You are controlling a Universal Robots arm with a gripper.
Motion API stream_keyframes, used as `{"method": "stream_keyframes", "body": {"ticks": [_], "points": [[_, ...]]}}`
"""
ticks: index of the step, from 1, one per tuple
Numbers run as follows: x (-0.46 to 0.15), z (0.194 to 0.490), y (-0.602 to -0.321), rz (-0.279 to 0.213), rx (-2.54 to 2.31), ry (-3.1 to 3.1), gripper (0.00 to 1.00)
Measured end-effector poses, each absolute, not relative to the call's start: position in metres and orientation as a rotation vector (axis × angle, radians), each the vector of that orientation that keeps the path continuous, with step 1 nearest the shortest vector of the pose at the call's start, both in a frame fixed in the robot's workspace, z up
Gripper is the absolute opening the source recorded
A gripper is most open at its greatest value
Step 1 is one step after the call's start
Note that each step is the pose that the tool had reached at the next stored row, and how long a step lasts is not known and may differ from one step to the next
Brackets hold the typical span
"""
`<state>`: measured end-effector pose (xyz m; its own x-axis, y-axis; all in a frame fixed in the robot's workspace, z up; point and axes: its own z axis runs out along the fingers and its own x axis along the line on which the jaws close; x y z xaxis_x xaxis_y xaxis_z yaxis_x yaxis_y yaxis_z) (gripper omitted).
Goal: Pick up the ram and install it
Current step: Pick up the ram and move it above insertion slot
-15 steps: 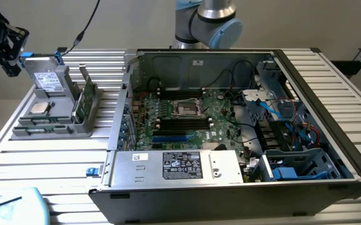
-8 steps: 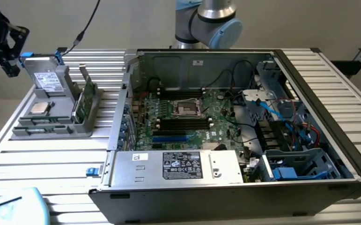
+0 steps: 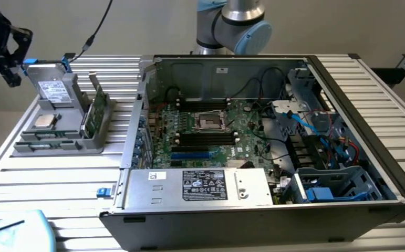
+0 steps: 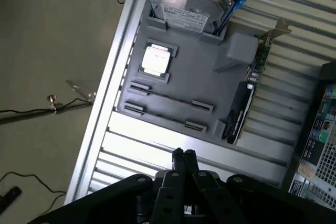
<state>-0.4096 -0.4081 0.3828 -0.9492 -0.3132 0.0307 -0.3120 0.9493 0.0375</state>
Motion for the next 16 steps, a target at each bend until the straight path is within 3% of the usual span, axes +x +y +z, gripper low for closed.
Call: {"method": "stream_keyframes", "body": {"ticks": [16], "points": [[-0.4096,0.3783,-0.4081,-0.043,0.93,-2.958,0.1]]}}
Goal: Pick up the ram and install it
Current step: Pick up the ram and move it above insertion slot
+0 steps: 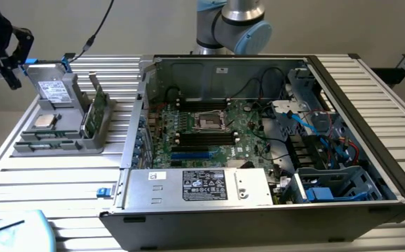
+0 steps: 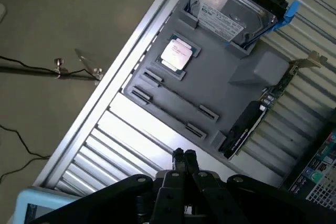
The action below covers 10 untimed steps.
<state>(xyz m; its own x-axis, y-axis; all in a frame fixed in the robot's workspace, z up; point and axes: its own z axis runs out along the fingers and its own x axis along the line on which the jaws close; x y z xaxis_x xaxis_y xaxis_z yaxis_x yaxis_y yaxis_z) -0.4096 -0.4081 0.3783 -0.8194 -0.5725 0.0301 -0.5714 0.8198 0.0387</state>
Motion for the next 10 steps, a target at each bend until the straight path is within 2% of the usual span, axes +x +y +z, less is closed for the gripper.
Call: {"method": "stream_keyframes", "body": {"ticks": [10], "points": [[-0.4096,0.3768,-0.4081,-0.04,1.194,-2.86,0.1]]}}
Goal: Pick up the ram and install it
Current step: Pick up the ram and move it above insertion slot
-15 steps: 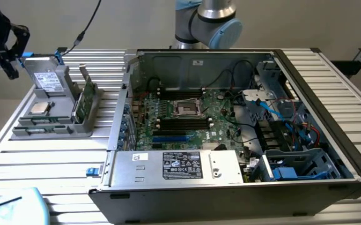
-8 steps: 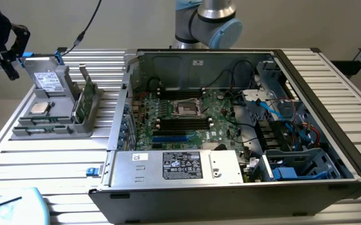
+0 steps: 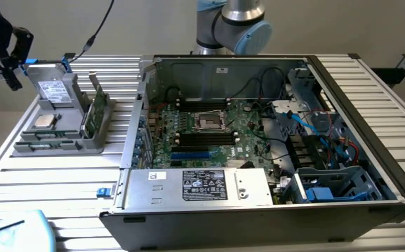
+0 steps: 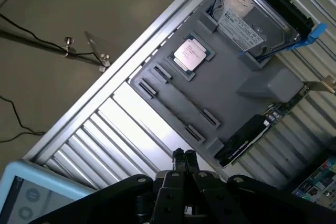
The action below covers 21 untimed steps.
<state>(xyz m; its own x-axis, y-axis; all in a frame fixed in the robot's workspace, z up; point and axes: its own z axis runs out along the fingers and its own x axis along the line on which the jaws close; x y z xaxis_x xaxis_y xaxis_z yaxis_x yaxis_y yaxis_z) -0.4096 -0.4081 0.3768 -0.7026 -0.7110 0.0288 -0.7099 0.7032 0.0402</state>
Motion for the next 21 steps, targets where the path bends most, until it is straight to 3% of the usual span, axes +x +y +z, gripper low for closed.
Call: {"method": "stream_keyframes", "body": {"ticks": [21], "points": [[-0.4096,0.3763,-0.4081,-0.039,1.717,-2.579,0.1]]}}
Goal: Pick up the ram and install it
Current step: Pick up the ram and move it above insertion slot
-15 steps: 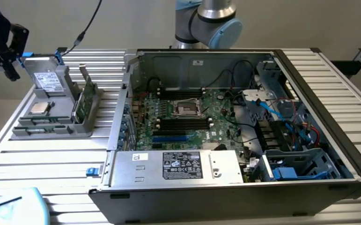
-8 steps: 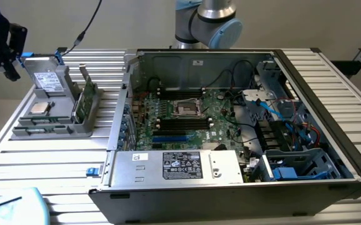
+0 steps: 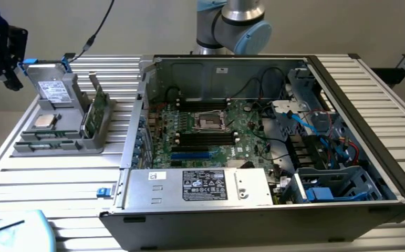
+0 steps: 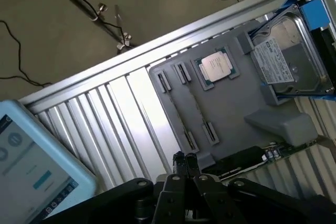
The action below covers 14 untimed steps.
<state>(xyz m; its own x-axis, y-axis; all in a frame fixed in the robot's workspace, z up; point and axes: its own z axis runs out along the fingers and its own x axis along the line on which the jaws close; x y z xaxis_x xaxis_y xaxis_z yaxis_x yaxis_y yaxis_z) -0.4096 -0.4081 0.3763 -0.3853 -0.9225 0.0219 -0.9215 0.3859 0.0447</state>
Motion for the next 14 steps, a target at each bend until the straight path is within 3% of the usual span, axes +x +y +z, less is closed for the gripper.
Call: {"method": "stream_keyframes", "body": {"ticks": [14], "points": [[-0.4096,0.3756,-0.4081,-0.033,2.029,-2.34,0.1]]}}
